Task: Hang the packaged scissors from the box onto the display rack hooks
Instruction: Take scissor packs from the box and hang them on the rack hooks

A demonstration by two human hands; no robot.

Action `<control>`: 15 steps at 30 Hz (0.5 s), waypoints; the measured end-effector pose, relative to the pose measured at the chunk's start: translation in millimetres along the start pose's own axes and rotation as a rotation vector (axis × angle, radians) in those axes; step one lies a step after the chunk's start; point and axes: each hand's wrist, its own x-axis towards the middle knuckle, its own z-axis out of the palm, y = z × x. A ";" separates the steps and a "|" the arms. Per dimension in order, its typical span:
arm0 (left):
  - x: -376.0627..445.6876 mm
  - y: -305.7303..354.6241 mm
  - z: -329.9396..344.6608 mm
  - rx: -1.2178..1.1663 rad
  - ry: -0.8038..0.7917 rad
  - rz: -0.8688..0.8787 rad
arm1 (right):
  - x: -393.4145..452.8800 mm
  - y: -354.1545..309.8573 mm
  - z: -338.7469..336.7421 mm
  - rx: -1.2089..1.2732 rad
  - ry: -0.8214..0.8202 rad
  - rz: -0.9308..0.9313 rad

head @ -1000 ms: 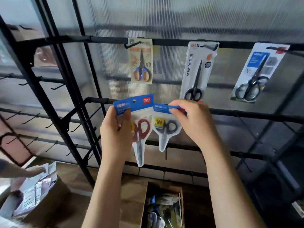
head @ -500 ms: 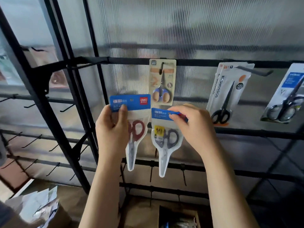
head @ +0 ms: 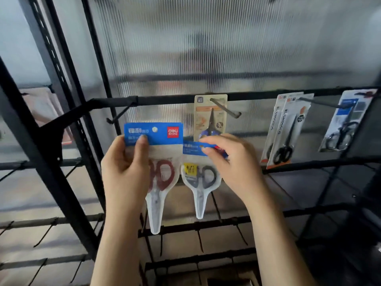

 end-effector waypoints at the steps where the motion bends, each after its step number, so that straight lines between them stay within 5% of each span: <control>1: 1.7 2.1 -6.0 -0.020 -0.003 0.006 | 1.3 -4.3 4.0 -0.003 0.002 -0.007; 15: 31.1 6.7 -49.2 -0.098 0.080 -0.049 | 23.7 -43.2 39.3 -0.029 -0.021 -0.024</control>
